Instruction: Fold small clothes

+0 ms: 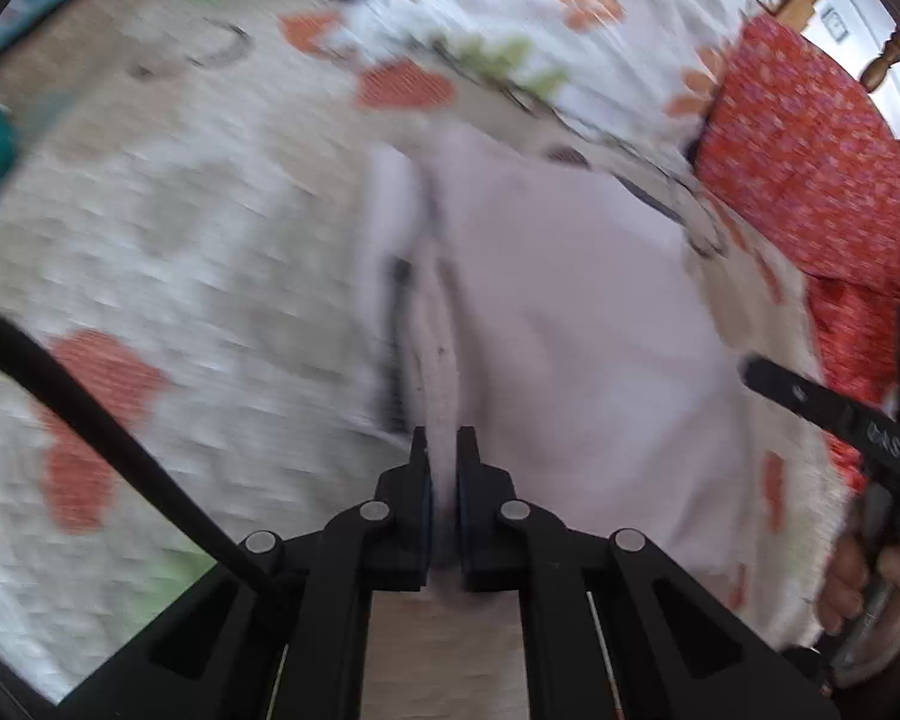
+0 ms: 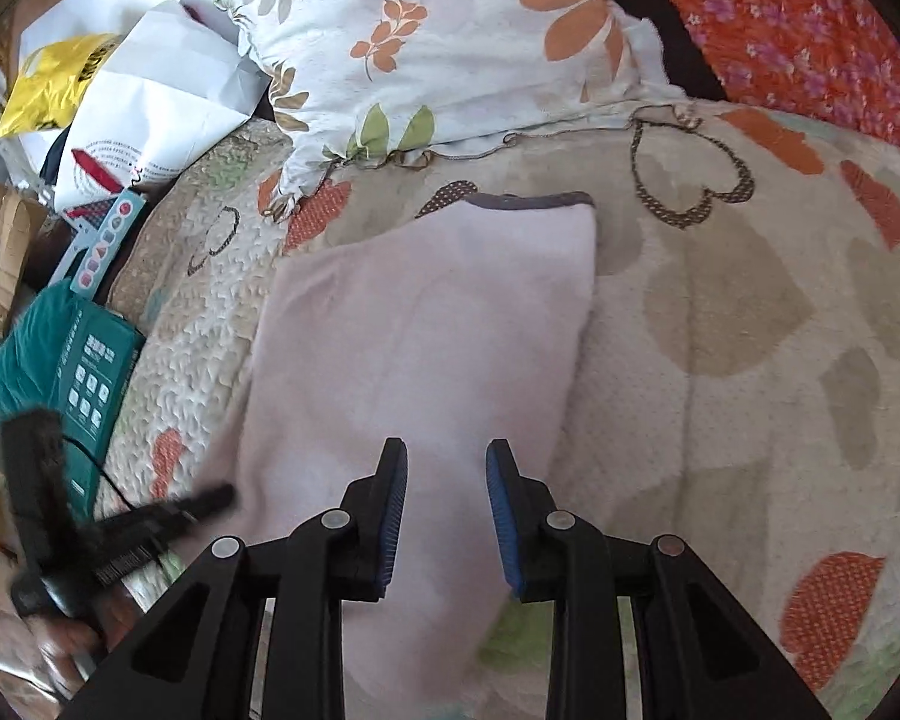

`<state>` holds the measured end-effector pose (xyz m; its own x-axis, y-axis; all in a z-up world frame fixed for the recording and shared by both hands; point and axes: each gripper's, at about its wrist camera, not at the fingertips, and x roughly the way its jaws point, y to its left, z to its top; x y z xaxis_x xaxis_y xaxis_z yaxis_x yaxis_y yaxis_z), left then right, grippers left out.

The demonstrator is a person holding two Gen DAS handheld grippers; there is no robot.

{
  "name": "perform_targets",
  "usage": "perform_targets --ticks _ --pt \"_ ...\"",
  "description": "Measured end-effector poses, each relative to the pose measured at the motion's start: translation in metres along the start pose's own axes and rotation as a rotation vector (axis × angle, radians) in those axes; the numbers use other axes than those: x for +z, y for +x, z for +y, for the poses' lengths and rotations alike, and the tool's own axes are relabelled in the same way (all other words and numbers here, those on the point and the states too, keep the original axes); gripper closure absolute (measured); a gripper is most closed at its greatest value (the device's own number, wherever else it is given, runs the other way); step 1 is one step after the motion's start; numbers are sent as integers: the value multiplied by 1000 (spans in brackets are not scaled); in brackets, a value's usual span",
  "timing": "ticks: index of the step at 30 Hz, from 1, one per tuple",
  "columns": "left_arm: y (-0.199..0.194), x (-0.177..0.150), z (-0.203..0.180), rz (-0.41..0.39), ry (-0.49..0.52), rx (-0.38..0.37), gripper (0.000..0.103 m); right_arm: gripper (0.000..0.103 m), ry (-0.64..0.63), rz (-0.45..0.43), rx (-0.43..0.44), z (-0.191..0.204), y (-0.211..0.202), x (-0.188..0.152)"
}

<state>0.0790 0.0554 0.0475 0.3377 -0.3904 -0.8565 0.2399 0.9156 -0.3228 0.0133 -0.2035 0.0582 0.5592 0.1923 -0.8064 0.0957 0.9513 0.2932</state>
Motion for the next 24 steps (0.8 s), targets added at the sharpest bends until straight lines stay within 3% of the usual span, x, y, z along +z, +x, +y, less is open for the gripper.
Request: perform_targets --ticks 2,5,8,11,13,15,18,20,24 --pt "-2 0 15 1 -29 25 97 73 -27 -3 15 6 -2 -4" --pt "1 0 31 19 -105 -52 97 73 -68 -2 52 24 -2 -6" --pt "-5 1 28 -9 -103 -69 95 71 -108 -6 57 44 1 -6" --pt "-16 2 24 -64 -107 -92 86 68 -103 -17 55 48 1 -10" --pt "-23 6 23 -117 -132 -125 67 68 -88 -11 54 43 1 -12" --pt "-23 9 21 -145 -154 -163 55 68 -77 -5 40 37 0 -15" --pt "0 14 11 -68 -160 -237 54 68 -52 -2 25 24 -5 -20" --pt "18 17 4 -13 -156 -210 54 68 -39 -2 20 17 -9 -22" --pt "27 15 -11 -3 -104 -115 56 67 -45 -4 5 9 -17 -29"
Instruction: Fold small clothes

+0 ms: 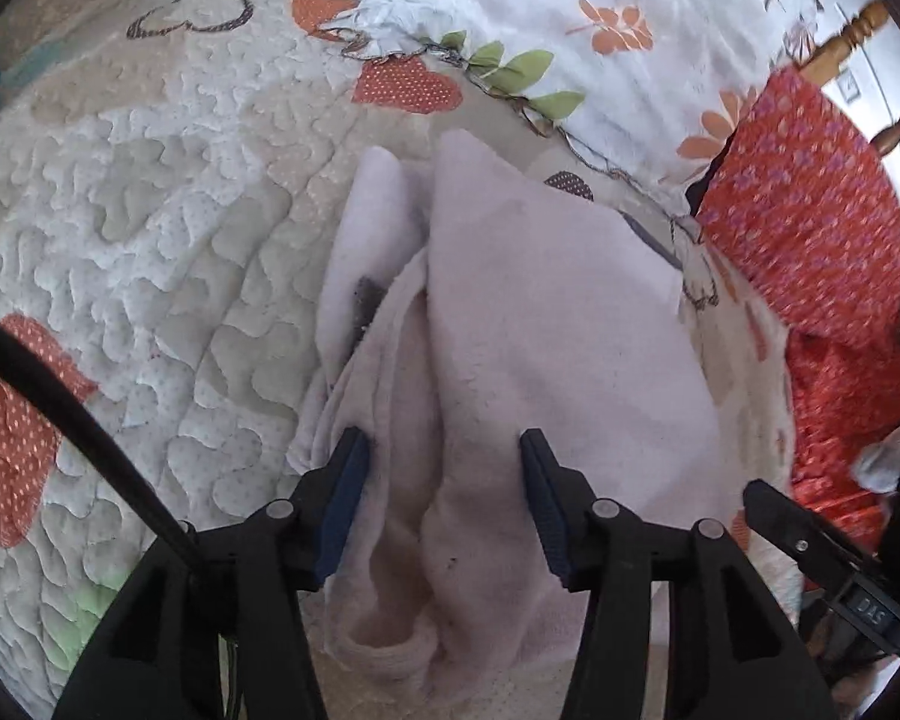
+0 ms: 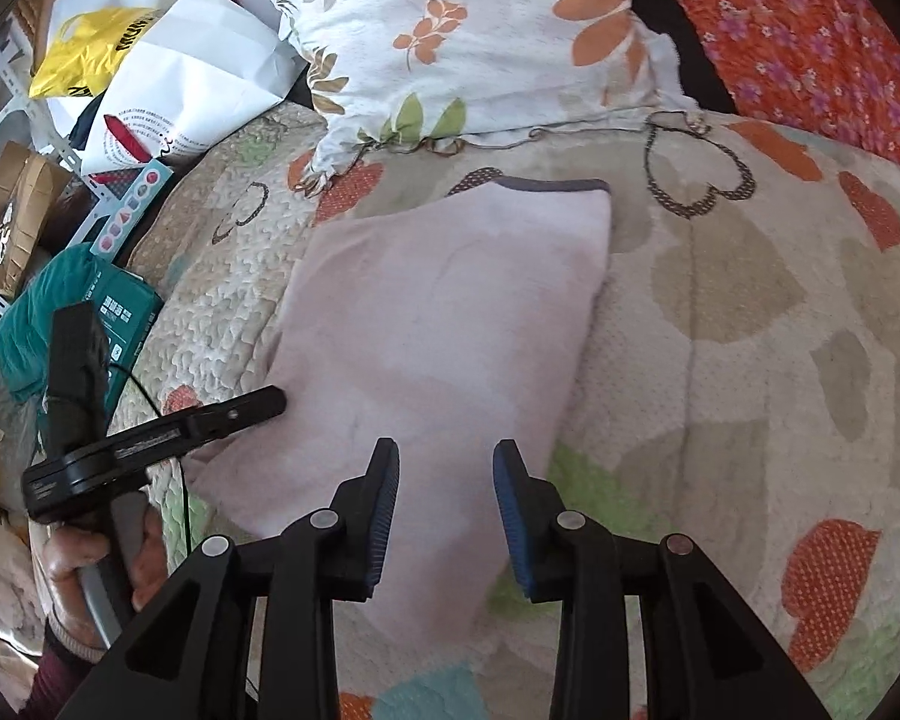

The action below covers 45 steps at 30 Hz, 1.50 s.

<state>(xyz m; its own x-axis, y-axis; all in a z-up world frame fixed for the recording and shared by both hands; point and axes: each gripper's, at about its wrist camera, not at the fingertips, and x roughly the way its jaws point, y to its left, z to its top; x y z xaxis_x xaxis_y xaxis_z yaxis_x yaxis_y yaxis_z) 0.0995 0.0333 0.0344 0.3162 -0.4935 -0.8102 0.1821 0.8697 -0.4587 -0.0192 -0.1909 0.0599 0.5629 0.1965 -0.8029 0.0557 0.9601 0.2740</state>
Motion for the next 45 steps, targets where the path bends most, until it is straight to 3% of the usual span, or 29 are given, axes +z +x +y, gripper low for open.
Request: perform_targets --ticks 1,2,5,8,10,11,15,17,20,22,28,33,36,39,42,45 --pt "-3 -1 -6 -4 30 15 86 67 -5 2 -4 -1 0 -1" --pt "-5 -1 -10 -3 59 11 98 67 -11 5 -12 -2 0 -3" --pt "-25 -1 -11 -62 80 28 98 66 -6 6 -9 -6 2 -6" --pt "-37 0 4 -84 40 78 103 67 7 6 6 -8 6 -7" --pt "-35 0 17 -101 42 235 103 67 3 8 9 -5 9 -6" --pt "-32 0 22 -94 30 263 103 67 -4 8 12 -3 11 -5" --pt "-10 -4 53 38 -97 164 103 67 -24 -10 14 10 16 0" --pt "-13 -2 58 32 -125 148 100 66 -35 -17 42 20 17 5" --pt "-30 5 65 -35 -163 131 84 66 -74 -14 71 41 24 10" --pt "-40 6 70 -69 -192 131 63 66 -104 -9 76 55 30 14" --pt "-58 10 89 -116 -246 143 54 66 -182 37 90 102 76 23" --pt "-77 13 94 -182 -236 189 49 63 -250 170 103 134 132 15" --pt "-88 16 88 -230 -192 243 45 62 -312 147 69 149 128 21" --pt "-103 15 82 -298 -163 310 34 62 -328 50 46 151 108 31" --pt "-117 15 76 -377 -148 359 31 62 -290 -31 3 150 99 47" --pt "-128 13 69 -442 -125 398 25 63 -241 -32 -86 147 115 65"
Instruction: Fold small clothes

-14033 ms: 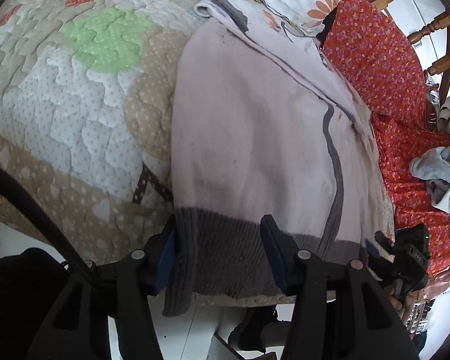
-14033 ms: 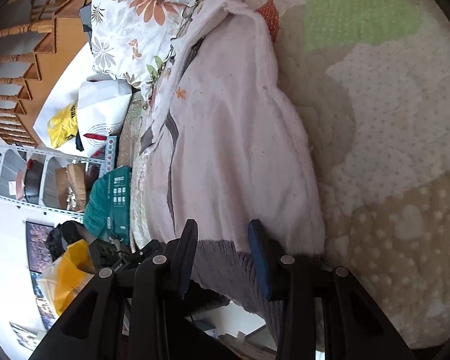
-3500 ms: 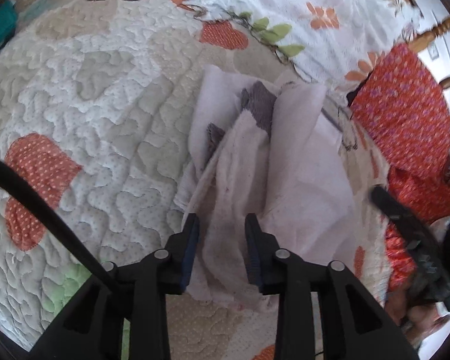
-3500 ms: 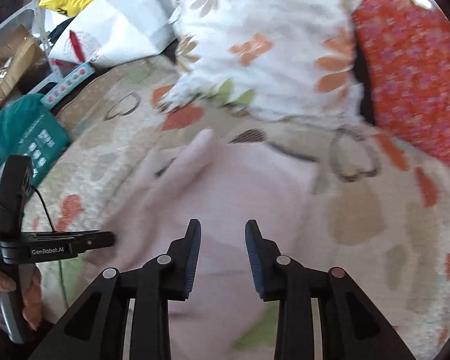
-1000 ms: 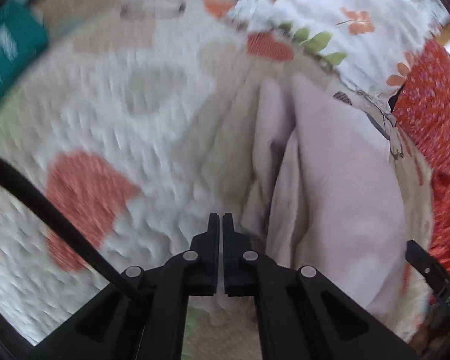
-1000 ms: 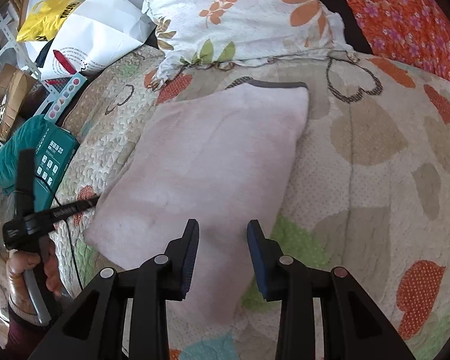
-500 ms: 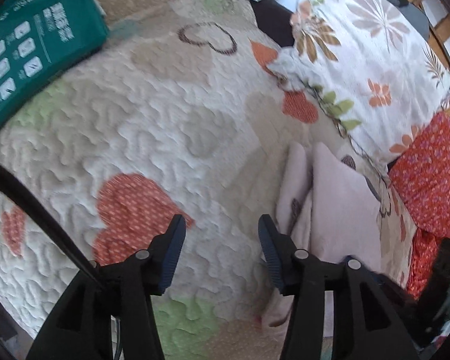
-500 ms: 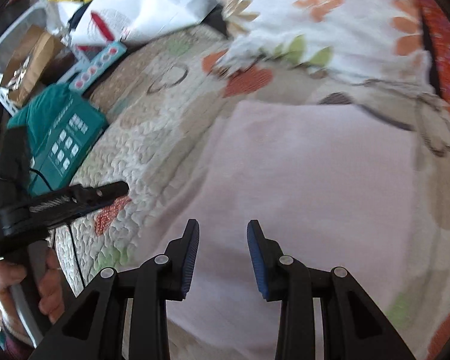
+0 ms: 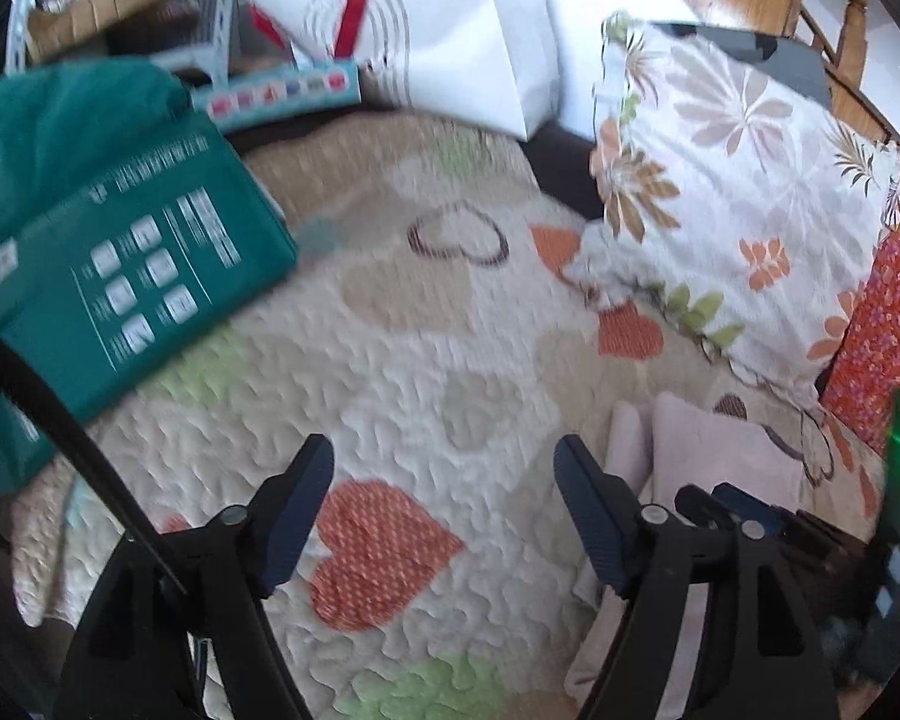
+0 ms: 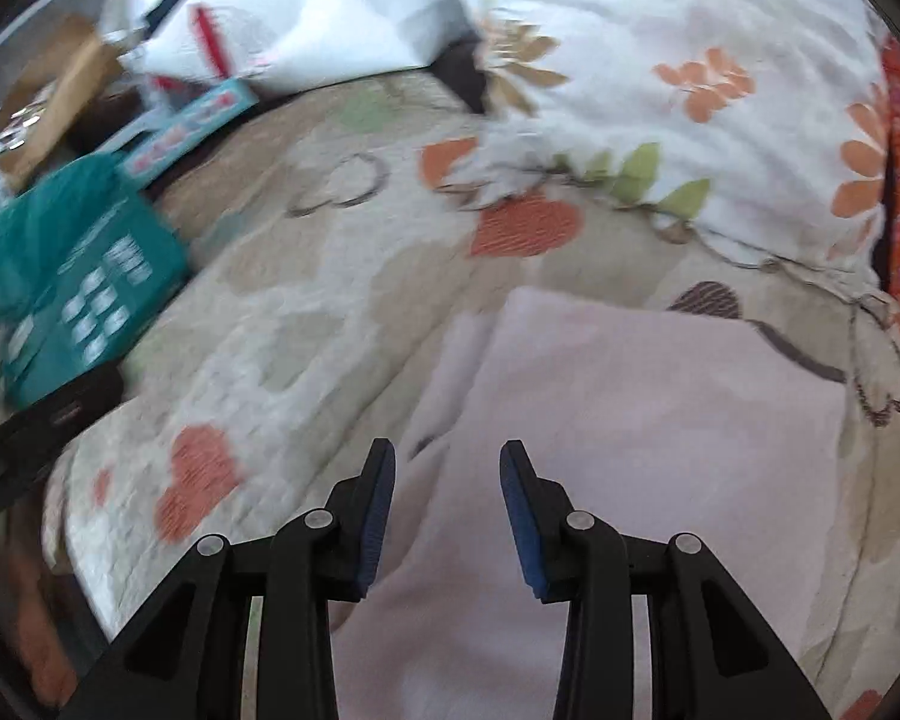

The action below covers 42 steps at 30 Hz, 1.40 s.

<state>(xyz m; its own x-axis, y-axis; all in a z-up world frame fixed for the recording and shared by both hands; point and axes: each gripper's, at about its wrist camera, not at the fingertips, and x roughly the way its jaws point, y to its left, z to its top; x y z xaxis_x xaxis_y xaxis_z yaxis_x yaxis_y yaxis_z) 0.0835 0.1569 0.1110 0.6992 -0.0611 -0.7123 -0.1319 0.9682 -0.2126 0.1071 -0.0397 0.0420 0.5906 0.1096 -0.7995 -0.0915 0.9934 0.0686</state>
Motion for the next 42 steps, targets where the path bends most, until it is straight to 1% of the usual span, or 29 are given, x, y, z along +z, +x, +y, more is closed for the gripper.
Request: perform_targets --ticks 1,2,3,4,5,7,9,12,13,14,15,16,17,19,20,23,26,28,29,30,32,34,35,36,37,38,39,40,42 --pt "-4 0 -2 -34 11 22 23 63 17 12 -34 -3 11 5" --pt "-7 0 -3 -55 23 41 22 63 28 33 -36 -5 21 7" --pt "-9 0 -5 -78 42 61 21 63 35 62 -28 -7 30 9" --pt "-11 0 -7 -92 60 72 21 62 47 119 -4 -9 44 9" --pt "-12 0 -9 -96 74 73 20 62 48 151 6 -10 54 9" --pt "-11 -2 -12 -92 95 69 20 62 29 131 5 -7 46 12" --pt "-8 -5 -15 -67 109 54 20 62 35 110 73 -12 28 11" --pt "-1 -10 -20 -13 118 -1 20 60 38 22 58 -33 -17 -1" --pt "3 -12 -21 11 116 -26 20 58 40 4 49 -40 -27 -5" --pt "5 -14 -23 26 113 -46 20 50 53 -20 13 -57 -44 -12" --pt "8 -17 -26 47 112 -77 20 44 65 -27 -10 -66 -50 -15" --pt "11 -19 -30 69 114 -106 20 42 101 -35 -29 -86 -61 -23" --pt "14 -22 -34 95 116 -141 20 41 134 -35 -24 -100 -68 -29" --pt "21 -29 -44 151 125 -221 20 38 232 -15 17 -133 -75 -44" --pt "24 -33 -50 182 130 -257 20 38 306 -2 48 -155 -76 -55" --pt "34 -42 -61 249 129 -327 20 37 451 2 102 -193 -70 -80" --pt "50 -48 -69 318 116 -373 20 37 536 11 244 -206 -52 -98" --pt "62 -51 -71 367 102 -379 20 37 547 31 347 -202 -32 -100" --pt "68 -52 -72 384 99 -375 20 36 549 31 383 -198 -24 -101" --pt "74 -54 -73 401 102 -366 20 34 549 -7 400 -195 -20 -100" --pt "84 -57 -76 423 114 -347 20 33 572 -52 446 -191 -12 -97" --pt "92 -64 -79 454 125 -336 20 33 619 -88 449 -189 -7 -95" --pt "94 -67 -80 467 125 -337 20 38 625 -89 451 -185 -6 -92" --pt "94 -69 -82 472 122 -334 20 61 628 -70 451 -182 -3 -89" --pt "92 -72 -84 460 124 -313 28 68 634 -57 461 -183 -2 -89" --pt "90 -73 -88 454 128 -306 36 70 645 -54 468 -184 -5 -89" --pt "88 -76 -94 468 129 -332 52 73 643 -55 476 -185 -10 -89" --pt "85 -79 -99 482 123 -349 55 73 641 -61 483 -188 -16 -91" --pt "74 -87 -116 476 149 -364 55 74 618 -81 474 -191 -35 -93"
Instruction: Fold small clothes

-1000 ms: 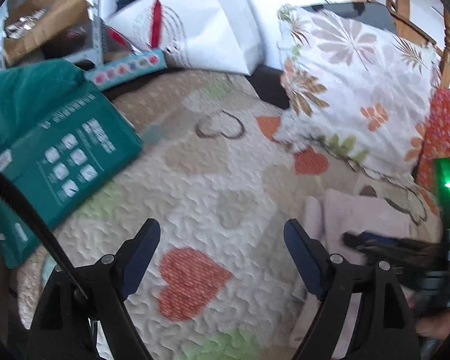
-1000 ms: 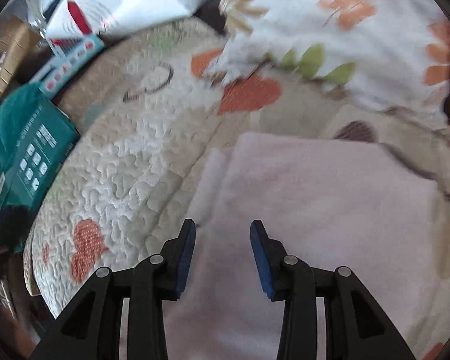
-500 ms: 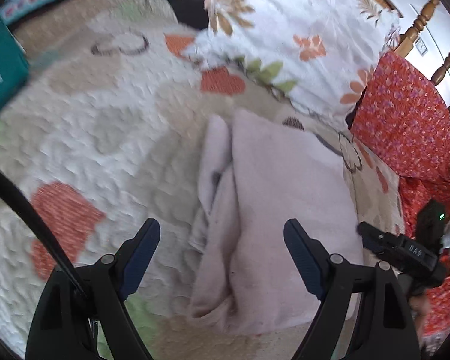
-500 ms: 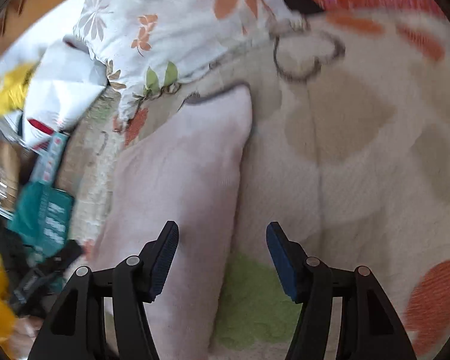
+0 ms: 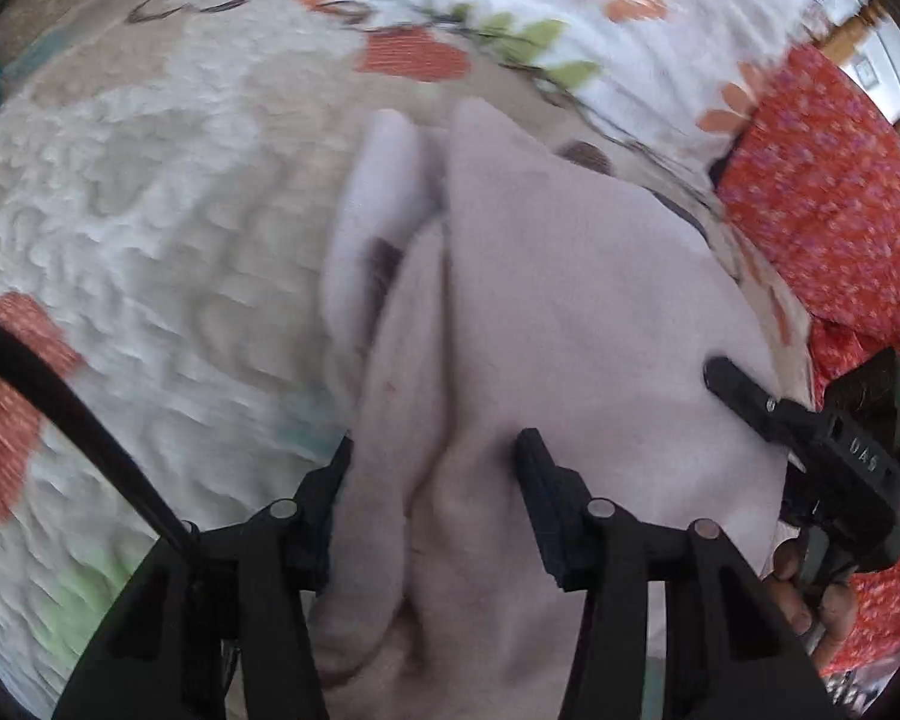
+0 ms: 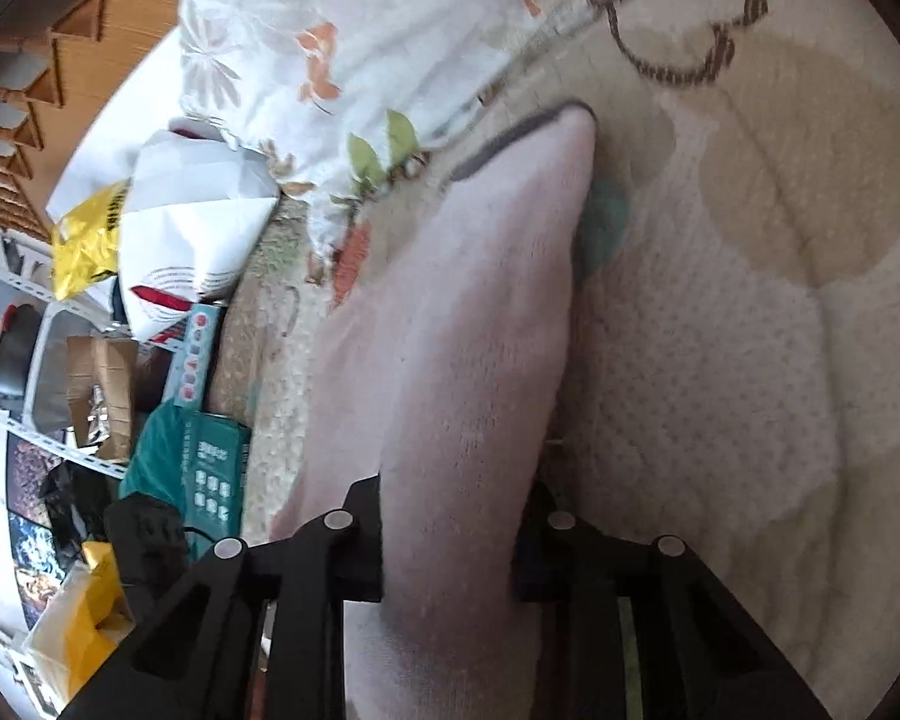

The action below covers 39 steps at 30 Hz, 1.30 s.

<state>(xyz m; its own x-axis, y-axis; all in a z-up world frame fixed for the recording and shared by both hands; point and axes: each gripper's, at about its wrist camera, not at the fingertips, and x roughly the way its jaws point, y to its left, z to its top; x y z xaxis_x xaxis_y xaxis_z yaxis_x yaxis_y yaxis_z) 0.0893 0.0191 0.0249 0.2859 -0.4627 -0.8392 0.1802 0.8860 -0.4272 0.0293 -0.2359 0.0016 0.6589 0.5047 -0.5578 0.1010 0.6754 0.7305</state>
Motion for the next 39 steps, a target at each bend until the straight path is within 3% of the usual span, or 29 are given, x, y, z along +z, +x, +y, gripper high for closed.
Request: perform_targets --ticks 3,5,8,11,14,17,20,22,25,26,28,30,32,34,39 --pt "4 -11 -34 13 100 5 55 74 -43 -25 -46 -2 -25 -2" --pt "6 -13 -46 20 136 11 55 71 -77 -21 -152 -8 -32 -2" --pt "2 -11 -46 5 128 27 55 62 -81 -3 -259 -18 -38 -5" --pt "-20 -5 -32 -78 79 50 55 61 -108 -76 -289 -8 -62 -9" --pt "-49 -4 -23 -211 67 131 52 61 -231 -153 -352 22 -81 -15" --pt "-83 -1 -18 -385 60 246 42 61 -341 -174 -383 51 -87 -23" --pt "-119 -6 -17 -599 58 351 21 63 -385 -117 -365 67 -74 -33" --pt "-146 -14 -18 -768 70 405 4 63 -396 -91 -399 67 -60 -41" --pt "-175 -28 -17 -930 88 464 0 63 -405 2 -450 57 -32 -61" --pt "-182 -32 -15 -963 87 465 0 63 -427 70 -483 51 -17 -73" --pt "-191 -36 -7 -976 65 417 0 63 -514 103 -561 55 -6 -92" --pt "-193 -32 5 -931 12 367 0 63 -651 87 -637 78 -3 -111" --pt "-190 -23 18 -876 -39 349 0 63 -697 71 -567 100 -7 -120" --pt "-188 -19 25 -859 -74 382 0 64 -716 68 -518 116 -6 -123" --pt "-188 -21 33 -856 -108 440 0 66 -730 204 -492 125 55 -121"
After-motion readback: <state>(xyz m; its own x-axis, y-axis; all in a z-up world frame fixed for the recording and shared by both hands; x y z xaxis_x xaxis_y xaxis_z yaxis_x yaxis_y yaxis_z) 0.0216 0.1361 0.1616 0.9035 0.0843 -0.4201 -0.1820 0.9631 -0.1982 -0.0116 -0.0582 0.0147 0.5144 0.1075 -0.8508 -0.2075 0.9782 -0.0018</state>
